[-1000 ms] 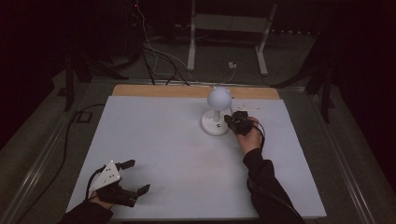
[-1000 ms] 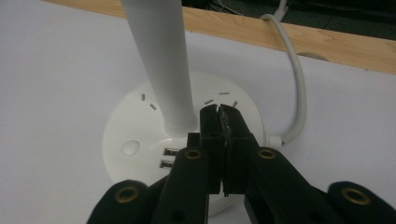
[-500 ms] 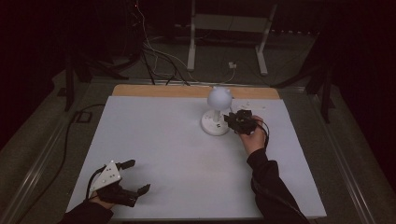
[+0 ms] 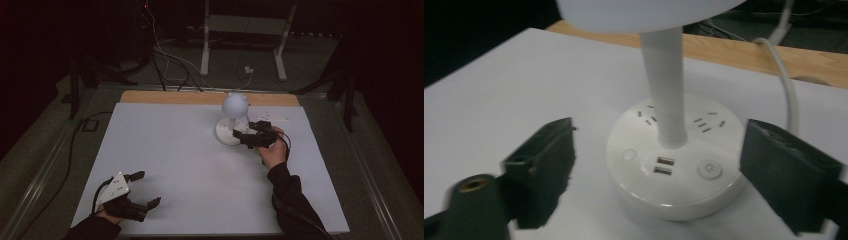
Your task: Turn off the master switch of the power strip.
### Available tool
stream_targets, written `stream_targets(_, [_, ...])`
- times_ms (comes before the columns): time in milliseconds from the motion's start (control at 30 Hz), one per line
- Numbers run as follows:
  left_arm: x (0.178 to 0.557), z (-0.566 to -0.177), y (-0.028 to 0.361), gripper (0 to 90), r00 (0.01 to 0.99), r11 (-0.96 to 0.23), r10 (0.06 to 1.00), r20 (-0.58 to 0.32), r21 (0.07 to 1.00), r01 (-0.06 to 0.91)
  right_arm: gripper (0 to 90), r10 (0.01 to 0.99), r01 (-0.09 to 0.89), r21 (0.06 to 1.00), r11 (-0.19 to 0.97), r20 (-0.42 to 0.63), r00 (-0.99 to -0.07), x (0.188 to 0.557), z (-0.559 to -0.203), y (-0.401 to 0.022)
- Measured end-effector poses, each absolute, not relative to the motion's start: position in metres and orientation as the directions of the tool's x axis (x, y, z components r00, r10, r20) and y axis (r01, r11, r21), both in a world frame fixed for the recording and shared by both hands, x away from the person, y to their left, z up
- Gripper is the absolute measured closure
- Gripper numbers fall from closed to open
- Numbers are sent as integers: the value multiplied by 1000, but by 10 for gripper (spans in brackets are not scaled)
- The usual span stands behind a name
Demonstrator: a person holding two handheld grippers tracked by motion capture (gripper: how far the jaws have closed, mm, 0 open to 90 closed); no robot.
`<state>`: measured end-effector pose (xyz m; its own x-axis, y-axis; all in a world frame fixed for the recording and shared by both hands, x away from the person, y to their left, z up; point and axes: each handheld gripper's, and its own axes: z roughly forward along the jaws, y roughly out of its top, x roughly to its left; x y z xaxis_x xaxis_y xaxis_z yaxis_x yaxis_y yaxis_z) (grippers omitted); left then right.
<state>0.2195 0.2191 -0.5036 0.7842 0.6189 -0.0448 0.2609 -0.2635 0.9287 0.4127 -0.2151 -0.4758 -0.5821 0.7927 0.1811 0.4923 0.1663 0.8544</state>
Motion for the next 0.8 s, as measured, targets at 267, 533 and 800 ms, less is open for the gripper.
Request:
stream_targets(267, [219, -504, 219, 5, 784, -263, 619, -46, 929, 262, 19, 740, 501, 831, 241, 176, -649, 404, -470, -220])
stream_targets(533, [219, -504, 219, 4, 785, -262, 618, -47, 929, 262, 19, 710, 476, 845, 242, 180, -681, 384, -464, -223])
stream_targets(800, [219, -504, 219, 4, 785, -264, 618, -45, 929, 261, 19, 671, 452, 850, 269, 171, -721, 358, -464, -224])
